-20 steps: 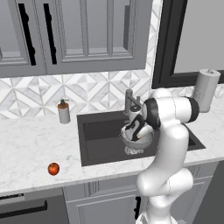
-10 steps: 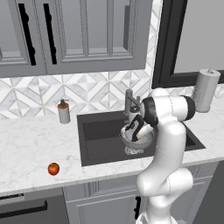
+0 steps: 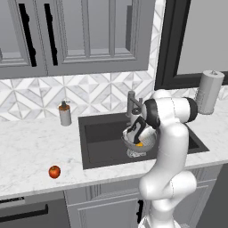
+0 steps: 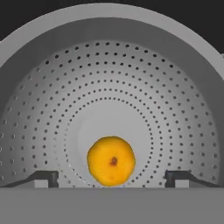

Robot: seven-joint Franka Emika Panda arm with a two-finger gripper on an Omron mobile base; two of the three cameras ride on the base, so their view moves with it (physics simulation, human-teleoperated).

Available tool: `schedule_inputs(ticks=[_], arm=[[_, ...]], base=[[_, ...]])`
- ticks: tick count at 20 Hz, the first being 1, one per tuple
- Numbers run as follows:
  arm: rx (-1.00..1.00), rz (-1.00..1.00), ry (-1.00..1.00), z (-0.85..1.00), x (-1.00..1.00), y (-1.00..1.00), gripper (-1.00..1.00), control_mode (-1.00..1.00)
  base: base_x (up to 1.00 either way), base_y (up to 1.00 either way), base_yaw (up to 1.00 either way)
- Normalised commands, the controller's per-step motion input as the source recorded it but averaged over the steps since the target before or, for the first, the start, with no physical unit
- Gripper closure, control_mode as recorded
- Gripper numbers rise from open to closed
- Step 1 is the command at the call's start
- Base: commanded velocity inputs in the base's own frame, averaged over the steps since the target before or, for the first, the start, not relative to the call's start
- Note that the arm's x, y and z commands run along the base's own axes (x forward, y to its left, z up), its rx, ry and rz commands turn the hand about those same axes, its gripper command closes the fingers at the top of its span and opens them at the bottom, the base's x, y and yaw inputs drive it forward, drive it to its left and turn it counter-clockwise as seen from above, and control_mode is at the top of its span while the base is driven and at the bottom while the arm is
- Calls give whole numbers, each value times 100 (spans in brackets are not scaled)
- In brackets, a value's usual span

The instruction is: Put the colander in the sink, put the tangerine, apple in the colander, and turn on the sink faucet and pour water over the colander.

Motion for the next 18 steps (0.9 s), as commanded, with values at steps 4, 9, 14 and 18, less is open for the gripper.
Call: schedule_inputs(ticks=[4,9,14,18], arm=[[0,0,0,21,0,4,-100,-100],[0,0,0,43,-3,29,-100,-100],[0,0,0,47,-18,35,-100,-100],[0,0,1,56,-34,24,-100,-100]], base=[[0,0,0],[0,0,0],[0,0,0],[0,0,0]])
